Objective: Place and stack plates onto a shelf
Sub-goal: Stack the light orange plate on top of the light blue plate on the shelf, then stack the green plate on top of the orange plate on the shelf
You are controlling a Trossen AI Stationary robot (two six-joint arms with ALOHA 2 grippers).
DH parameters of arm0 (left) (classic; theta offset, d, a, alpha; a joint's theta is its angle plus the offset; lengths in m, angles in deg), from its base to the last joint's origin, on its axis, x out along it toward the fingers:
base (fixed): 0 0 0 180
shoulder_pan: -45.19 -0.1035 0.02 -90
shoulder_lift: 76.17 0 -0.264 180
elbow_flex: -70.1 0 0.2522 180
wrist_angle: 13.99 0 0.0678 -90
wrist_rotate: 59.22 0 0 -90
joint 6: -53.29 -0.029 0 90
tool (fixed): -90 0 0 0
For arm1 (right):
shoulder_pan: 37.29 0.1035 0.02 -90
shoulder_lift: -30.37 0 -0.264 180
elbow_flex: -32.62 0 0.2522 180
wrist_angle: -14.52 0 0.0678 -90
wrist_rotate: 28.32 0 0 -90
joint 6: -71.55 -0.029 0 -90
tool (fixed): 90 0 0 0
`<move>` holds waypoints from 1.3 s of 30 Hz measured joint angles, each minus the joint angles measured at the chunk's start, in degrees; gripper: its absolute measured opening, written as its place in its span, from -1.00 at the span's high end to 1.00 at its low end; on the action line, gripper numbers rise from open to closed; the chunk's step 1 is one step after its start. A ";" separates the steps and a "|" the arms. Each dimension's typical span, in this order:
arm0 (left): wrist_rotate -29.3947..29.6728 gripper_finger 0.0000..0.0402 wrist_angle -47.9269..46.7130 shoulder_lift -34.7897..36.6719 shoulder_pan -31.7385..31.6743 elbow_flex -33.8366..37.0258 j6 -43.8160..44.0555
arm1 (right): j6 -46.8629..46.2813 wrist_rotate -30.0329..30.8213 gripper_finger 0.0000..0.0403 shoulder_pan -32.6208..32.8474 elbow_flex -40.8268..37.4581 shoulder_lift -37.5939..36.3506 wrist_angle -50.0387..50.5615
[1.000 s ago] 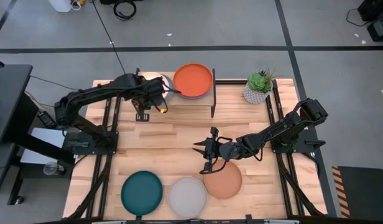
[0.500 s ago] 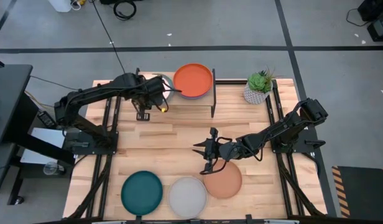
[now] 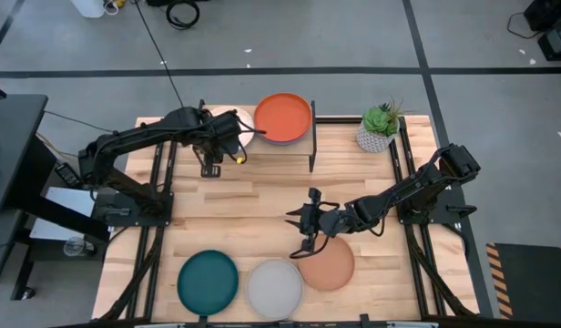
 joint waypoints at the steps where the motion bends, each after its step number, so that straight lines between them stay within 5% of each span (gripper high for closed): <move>1: -0.03 0.43 -0.57 0.14 0.00 0.00 0.11 | 0.38 0.03 0.52 0.00 0.00 -0.01 0.47; 12: 0.21 0.45 -0.10 0.19 0.00 0.67 4.36 | 3.93 2.15 0.52 -0.02 0.00 -0.01 4.36; 20: 5.73 0.45 5.54 0.10 -0.86 5.86 -1.55 | 4.05 2.15 0.52 -1.33 0.00 -0.01 4.14; 30: 1.23 0.45 3.52 3.09 0.93 0.27 1.97 | 2.98 2.15 0.52 -1.70 0.00 -0.03 4.18; 35: -7.69 0.45 2.81 7.15 7.69 1.47 9.52 | 0.56 -0.01 0.52 -1.70 0.00 -0.03 5.29; 39: -8.10 0.45 2.89 9.43 19.94 7.18 16.11 | -2.69 -0.70 0.52 -1.25 0.00 -0.03 6.88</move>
